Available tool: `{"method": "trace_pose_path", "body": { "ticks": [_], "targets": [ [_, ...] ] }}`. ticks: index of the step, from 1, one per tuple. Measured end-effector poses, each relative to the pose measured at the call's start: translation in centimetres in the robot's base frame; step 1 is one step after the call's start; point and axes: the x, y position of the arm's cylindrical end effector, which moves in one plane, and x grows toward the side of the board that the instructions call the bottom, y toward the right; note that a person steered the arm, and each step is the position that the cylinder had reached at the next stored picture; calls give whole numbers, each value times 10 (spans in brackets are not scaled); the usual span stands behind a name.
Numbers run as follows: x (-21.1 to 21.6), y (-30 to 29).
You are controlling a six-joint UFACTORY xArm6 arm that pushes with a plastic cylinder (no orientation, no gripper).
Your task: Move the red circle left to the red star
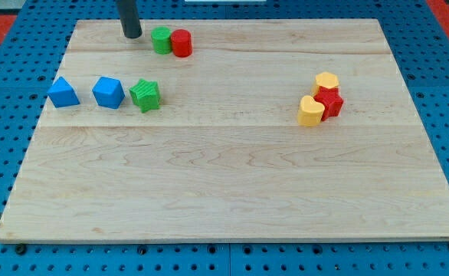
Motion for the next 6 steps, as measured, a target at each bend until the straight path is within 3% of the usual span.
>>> {"method": "trace_pose_path", "body": {
  "ticks": [1, 2, 4, 6],
  "targets": [
    [24, 70],
    [84, 123],
    [51, 123],
    [159, 234]
  ]
}}
